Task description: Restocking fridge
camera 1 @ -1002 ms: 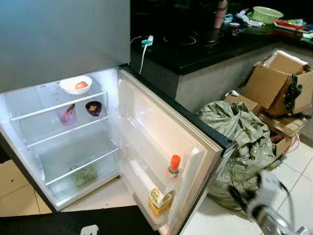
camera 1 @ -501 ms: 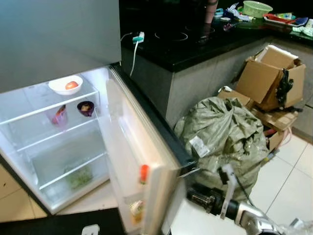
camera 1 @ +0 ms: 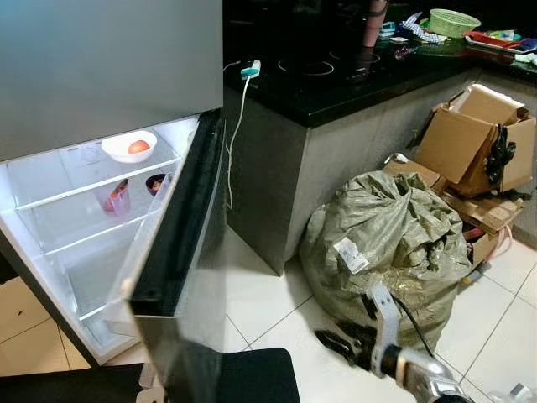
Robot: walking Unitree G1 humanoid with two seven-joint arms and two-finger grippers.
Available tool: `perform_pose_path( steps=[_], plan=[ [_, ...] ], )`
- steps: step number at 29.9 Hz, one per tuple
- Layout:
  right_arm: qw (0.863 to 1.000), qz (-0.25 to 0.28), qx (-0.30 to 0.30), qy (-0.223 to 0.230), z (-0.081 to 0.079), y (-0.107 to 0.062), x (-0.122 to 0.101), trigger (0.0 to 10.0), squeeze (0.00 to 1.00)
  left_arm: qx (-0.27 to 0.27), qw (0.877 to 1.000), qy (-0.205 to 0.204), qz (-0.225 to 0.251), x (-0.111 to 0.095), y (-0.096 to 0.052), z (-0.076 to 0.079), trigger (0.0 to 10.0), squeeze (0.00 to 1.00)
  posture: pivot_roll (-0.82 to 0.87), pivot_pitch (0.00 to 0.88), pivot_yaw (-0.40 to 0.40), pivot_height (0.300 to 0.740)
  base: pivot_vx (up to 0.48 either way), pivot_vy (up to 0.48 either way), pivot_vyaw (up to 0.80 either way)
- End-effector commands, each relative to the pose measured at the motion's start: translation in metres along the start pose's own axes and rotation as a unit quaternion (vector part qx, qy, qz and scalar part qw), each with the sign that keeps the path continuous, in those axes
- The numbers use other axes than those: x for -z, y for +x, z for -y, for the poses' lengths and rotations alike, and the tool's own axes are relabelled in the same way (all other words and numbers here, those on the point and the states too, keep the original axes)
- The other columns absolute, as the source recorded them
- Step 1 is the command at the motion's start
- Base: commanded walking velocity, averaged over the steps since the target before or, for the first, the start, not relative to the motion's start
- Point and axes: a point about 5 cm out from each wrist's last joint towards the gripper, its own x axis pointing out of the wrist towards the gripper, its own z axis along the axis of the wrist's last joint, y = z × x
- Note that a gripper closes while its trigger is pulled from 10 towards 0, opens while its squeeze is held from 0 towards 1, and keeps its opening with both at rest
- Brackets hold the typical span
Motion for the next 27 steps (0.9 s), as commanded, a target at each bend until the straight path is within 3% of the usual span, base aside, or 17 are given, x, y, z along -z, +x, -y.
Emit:
perform_pose_path(
  steps=[1,3,14,27],
  plan=[
    [0.999,-0.027,0.027,0.001,0.004,-0.005,0.009,10.0,0.0,-0.001,1.0,0.002,-0.03,0.014,-0.003,0.0,10.0,0.0,-0.07,0.0,-0.051,0.74,0.0,0.0,0.0],
    [0.997,-0.065,0.052,-0.005,0.008,-0.013,0.028,10.0,0.0,-0.001,1.0,0.002,-0.03,0.014,-0.003,0.0,10.0,0.0,-0.07,0.0,-0.051,0.74,0.0,0.0,0.38],
    [0.982,-0.141,0.12,0.032,0.01,-0.037,0.08,10.0,0.0,-0.003,1.0,0.002,-0.03,0.014,-0.003,0.0,10.0,0.0,-0.07,0.0,-0.049,0.74,0.0,0.0,0.75],
    [0.966,-0.202,0.158,0.039,0.006,-0.055,0.111,10.0,0.0,-0.002,1.0,0.004,-0.031,0.014,-0.002,0.002,10.0,0.0,-0.08,0.0,-0.05,0.74,0.0,0.0,0.74]
  ],
)
